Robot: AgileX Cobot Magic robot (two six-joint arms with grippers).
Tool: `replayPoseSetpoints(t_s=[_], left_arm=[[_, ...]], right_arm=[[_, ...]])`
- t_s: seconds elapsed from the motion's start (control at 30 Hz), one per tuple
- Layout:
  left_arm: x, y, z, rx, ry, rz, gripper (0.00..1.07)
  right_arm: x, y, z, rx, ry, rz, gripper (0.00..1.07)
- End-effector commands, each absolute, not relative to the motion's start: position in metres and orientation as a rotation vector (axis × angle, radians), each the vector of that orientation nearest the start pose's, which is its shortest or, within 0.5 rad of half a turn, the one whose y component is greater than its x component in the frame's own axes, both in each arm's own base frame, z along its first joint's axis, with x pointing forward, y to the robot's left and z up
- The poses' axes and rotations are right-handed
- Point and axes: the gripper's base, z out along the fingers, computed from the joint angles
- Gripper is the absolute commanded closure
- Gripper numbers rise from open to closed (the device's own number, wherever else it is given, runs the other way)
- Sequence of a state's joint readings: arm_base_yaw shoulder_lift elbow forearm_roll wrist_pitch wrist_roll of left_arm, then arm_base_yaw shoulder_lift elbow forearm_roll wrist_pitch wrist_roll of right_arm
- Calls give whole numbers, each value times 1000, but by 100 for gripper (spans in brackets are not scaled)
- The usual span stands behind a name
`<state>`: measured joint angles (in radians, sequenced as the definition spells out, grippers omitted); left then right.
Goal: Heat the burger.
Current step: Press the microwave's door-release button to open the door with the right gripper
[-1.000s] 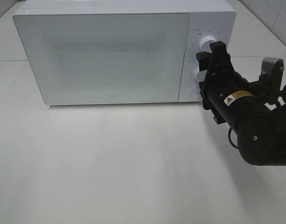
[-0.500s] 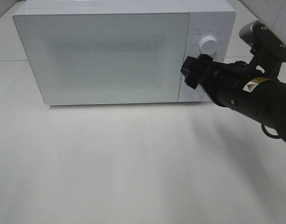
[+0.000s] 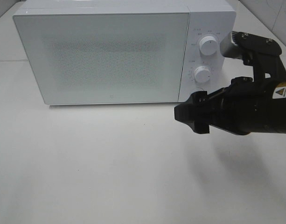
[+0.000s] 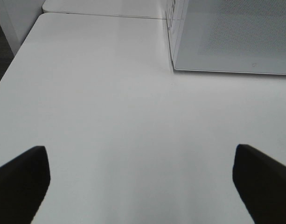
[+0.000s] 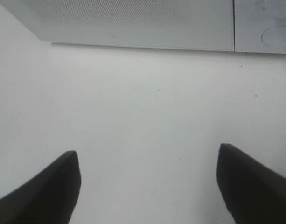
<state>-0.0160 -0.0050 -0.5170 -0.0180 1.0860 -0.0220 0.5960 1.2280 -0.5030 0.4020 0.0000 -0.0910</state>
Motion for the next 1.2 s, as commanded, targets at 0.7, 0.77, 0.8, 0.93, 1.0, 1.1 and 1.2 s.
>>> replayPoseSetpoints(t_s=[0.7, 0.77, 0.8, 0.93, 1.0, 1.1, 1.2], left_arm=[[-11, -2, 281, -7, 2015, -51, 6], [-11, -2, 281, -7, 2015, -51, 6], [-11, -2, 281, -7, 2015, -51, 6], [-11, -2, 281, -7, 2015, -51, 6], [-11, -2, 281, -7, 2015, -51, 6], [-11, -2, 281, -7, 2015, -51, 6], [-11, -2, 281, -7, 2015, -51, 6]], right_arm=[[99, 55, 311, -599, 2335, 173, 31], [89, 48, 312, -592, 2343, 169, 31], [85, 45, 313, -588, 2342, 170, 31], [73, 37, 314, -578, 2346, 170, 31], [60, 28, 313, -562, 2321, 184, 31], [48, 20, 308, -536, 2289, 202, 31], [40, 12, 301, -444, 2275, 189, 31]])
